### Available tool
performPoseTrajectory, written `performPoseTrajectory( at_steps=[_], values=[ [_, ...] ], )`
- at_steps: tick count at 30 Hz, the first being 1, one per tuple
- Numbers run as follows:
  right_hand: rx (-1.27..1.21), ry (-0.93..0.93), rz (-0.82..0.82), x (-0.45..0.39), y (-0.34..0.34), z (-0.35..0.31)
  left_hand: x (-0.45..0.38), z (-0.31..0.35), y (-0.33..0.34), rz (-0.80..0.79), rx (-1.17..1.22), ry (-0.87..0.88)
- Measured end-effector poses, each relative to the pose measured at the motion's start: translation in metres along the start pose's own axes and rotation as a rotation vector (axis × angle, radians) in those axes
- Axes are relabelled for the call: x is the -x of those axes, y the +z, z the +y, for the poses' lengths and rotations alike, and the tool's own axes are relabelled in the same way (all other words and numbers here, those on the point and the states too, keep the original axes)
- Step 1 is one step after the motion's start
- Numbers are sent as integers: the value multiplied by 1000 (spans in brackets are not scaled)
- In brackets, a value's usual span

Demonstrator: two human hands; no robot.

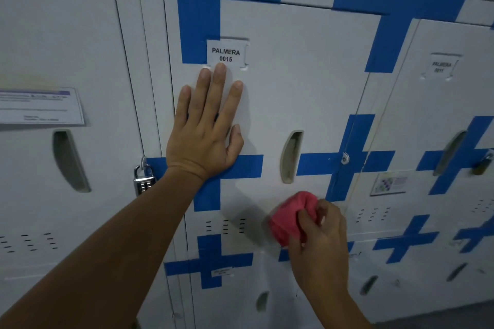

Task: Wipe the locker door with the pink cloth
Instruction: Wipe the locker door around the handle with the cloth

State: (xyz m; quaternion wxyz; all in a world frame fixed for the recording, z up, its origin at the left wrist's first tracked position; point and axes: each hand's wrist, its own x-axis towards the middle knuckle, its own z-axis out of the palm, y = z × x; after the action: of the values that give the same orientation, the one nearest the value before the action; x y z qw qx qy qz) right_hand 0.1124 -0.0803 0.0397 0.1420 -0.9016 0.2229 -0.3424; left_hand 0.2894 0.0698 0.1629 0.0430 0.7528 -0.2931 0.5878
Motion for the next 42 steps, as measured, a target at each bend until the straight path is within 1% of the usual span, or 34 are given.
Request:
performPoseTrajectory(
  at_steps=[4, 6, 9, 14, 17, 23, 27, 32, 33, 37, 39, 42],
  values=[
    [-65, -84, 151, -17, -4, 0, -1, 0, 0, 5, 1, 0],
    [-63, -127, 163, -38, -11, -13, -1, 0, 0, 4, -11, 0],
    [32, -147, 81, -58, -17, -31, -1, 0, 0, 8, -6, 3],
    [93, -65, -120, -54, -20, -40, -1, 0, -1, -5, -14, 4],
    [135, -47, -235, -67, -32, -42, -1, 0, -1, -26, -3, 0],
    [137, -41, -316, -85, -48, -47, 0, 0, 0, -19, 19, -1],
    [93, -53, -318, -79, -48, -44, 0, 0, 2, 1, 17, 2],
    [110, -141, -316, -58, -44, -33, 2, 0, 5, 10, 27, -2],
    [116, -154, -291, -56, -44, -31, 2, 0, 5, 4, 30, 0],
    [68, -234, -107, -54, -43, -28, 2, 0, 4, -17, 24, 4],
    [22, -235, -115, -57, -43, -30, 2, -1, 3, -29, 27, -2],
    [31, -250, -168, -58, -47, -30, 3, -1, 0, -59, 40, -5]
  ],
)
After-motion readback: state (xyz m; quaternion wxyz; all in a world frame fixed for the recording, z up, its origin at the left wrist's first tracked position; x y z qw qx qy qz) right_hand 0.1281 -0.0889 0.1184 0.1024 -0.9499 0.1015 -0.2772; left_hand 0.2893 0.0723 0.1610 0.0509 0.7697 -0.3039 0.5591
